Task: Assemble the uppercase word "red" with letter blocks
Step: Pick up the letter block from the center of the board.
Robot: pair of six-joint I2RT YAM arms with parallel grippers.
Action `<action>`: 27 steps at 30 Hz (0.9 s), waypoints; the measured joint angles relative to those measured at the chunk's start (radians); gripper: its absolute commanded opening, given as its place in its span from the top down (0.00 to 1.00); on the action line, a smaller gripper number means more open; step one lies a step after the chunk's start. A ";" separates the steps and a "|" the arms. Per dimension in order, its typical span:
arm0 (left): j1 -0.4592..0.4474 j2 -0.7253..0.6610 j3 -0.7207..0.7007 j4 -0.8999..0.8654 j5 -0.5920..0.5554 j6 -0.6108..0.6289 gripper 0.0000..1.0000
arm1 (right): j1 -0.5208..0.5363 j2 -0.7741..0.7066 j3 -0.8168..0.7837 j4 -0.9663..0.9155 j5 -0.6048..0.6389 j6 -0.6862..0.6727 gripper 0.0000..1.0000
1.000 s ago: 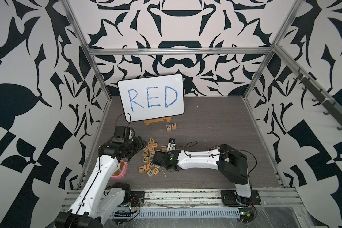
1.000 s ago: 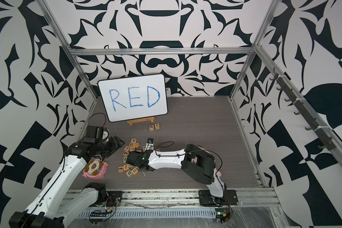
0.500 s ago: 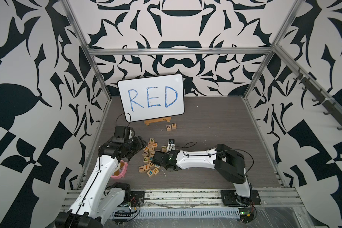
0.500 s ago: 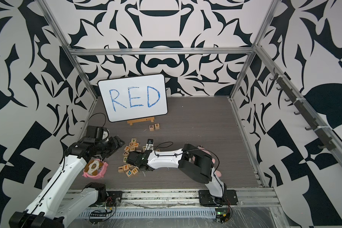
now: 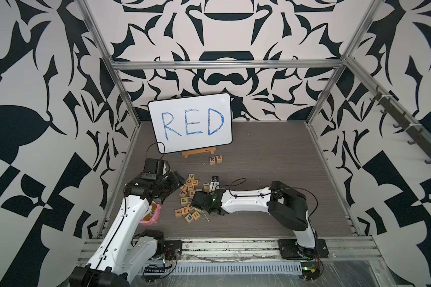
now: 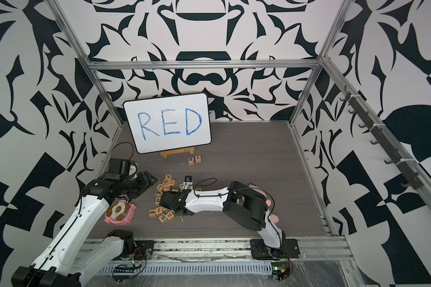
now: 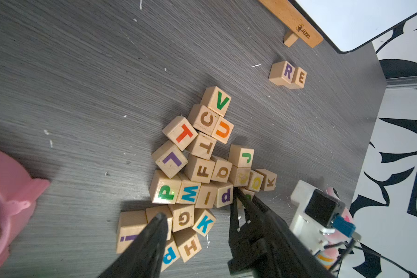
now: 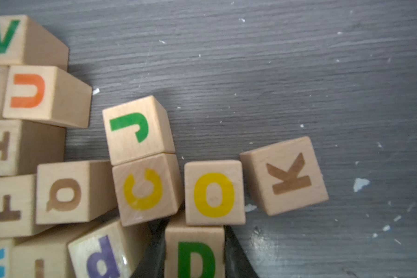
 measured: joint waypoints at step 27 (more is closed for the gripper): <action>0.000 0.005 0.000 0.009 0.022 0.004 0.32 | -0.392 -0.507 -0.263 0.179 -0.116 -0.647 0.83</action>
